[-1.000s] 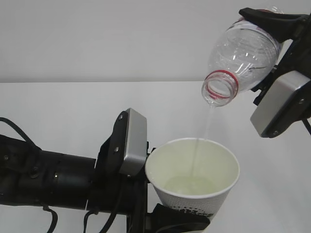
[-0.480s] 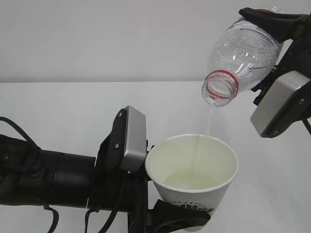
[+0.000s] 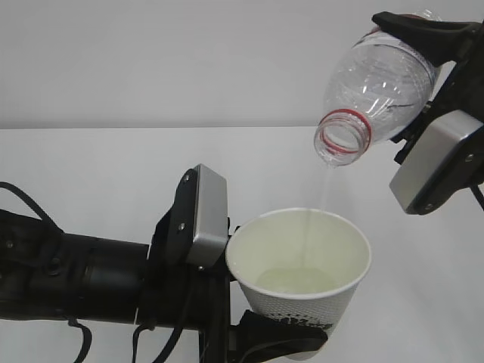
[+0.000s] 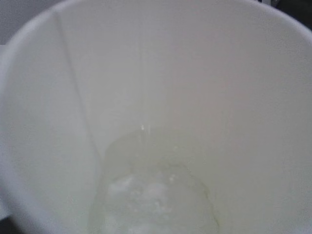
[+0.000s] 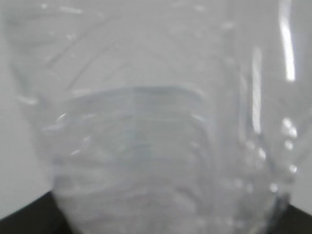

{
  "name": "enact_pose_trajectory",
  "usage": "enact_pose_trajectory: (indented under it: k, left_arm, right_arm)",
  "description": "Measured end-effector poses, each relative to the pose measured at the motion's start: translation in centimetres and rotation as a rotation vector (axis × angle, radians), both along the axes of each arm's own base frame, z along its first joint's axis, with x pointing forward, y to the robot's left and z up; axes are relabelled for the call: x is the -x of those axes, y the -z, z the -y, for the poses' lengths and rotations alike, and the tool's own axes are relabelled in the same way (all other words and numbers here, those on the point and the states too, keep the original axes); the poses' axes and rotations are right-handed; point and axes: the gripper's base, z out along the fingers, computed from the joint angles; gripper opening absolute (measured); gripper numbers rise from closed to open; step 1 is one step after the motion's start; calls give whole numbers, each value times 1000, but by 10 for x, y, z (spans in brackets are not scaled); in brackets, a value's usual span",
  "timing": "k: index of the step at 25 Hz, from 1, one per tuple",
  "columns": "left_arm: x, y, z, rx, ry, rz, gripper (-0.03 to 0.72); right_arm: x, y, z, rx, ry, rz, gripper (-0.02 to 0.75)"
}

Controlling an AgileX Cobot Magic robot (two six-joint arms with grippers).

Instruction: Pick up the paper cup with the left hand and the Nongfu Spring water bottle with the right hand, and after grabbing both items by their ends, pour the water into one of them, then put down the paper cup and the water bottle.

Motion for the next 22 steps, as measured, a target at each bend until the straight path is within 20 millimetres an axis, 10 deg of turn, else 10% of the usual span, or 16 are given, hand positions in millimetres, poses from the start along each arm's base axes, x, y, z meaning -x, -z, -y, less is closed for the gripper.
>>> enact_pose_trajectory:
  k: [22]
  left_arm:
    - [-1, 0, 0, 4, -9, -4, 496]
  right_arm:
    - [0, 0, 0, 0, 0, 0, 458]
